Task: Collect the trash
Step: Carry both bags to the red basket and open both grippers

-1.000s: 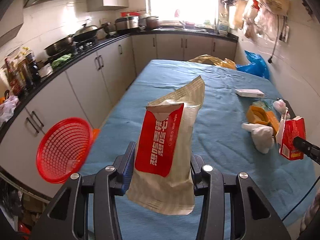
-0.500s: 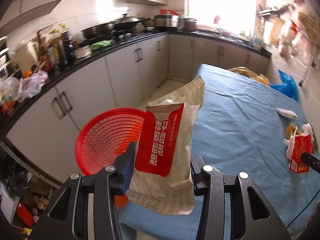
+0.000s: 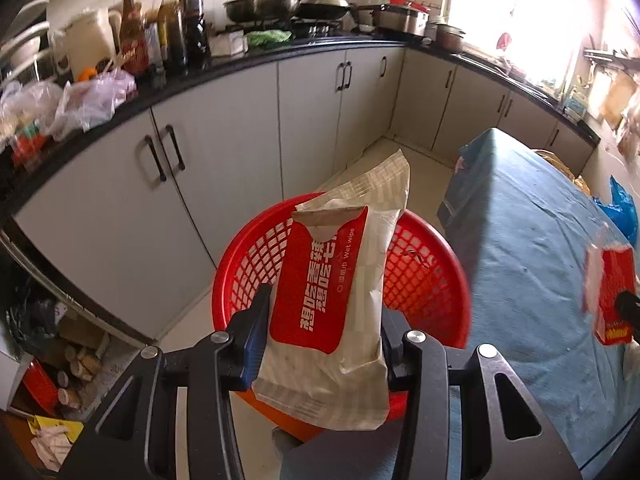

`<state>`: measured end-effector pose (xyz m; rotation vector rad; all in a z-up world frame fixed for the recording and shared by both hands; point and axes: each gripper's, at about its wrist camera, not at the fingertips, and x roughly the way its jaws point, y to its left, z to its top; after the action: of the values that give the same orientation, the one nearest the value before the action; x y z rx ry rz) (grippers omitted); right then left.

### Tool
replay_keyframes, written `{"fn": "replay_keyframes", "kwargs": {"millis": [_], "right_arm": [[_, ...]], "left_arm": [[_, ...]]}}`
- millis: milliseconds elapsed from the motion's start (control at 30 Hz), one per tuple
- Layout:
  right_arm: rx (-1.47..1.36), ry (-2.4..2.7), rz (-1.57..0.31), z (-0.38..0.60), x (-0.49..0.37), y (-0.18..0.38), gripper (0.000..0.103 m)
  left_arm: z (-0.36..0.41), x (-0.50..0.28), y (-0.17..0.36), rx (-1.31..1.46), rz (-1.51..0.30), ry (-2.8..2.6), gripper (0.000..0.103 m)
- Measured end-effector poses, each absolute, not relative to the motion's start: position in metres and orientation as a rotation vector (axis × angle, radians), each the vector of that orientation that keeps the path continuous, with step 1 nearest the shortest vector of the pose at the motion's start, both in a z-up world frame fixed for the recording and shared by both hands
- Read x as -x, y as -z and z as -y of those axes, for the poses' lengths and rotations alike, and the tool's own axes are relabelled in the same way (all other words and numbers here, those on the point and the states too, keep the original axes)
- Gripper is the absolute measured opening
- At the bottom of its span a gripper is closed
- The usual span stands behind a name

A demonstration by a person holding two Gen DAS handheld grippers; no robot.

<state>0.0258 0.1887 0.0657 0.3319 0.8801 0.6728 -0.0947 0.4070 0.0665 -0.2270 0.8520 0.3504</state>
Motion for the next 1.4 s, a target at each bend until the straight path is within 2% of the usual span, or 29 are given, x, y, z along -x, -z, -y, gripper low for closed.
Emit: {"fn": "replay_keyframes", "kwargs": {"millis": [267, 333, 367, 400, 467, 633, 833, 1400], "right_arm": [[-0.289, -0.776, -0.942, -0.269, -0.054, -0.042, 0.024], [-0.284, -0.786, -0.950, -0.279, -0.059, -0.036, 0.026], [-0.281, -0.786, -0.955, -0.284, -0.062, -0.033, 0.026], [-0.282, -0.789, -0.960, -0.286, -0.063, -0.031, 0.031], [-0.286, -0.787, -0.960, -0.285, -0.064, -0.030, 0.037], [-0.290, -0.757, -0.944, -0.264, -0.059, -0.032, 0.047], [-0.289, -0.714, -0.945, -0.235, -0.049, -0.032, 0.052], [-0.351, -0.604, -0.922, -0.148, -0.016, -0.030, 0.055]], "left_arm": [[-0.424, 0.095, -0.061, 0.290, -0.837, -0.345, 0.045], [-0.424, 0.096, -0.061, 0.292, -0.832, -0.341, 0.053], [-0.424, 0.097, -0.061, 0.293, -0.827, -0.342, 0.061], [-0.424, 0.098, -0.062, 0.292, -0.823, -0.343, 0.066], [-0.424, 0.100, -0.064, 0.288, -0.814, -0.345, 0.068], [-0.418, 0.103, -0.067, 0.270, -0.805, -0.352, 0.069], [-0.396, 0.107, -0.071, 0.211, -0.776, -0.378, 0.069], [-0.330, 0.125, -0.093, 0.117, -0.724, -0.351, 0.073]]}}
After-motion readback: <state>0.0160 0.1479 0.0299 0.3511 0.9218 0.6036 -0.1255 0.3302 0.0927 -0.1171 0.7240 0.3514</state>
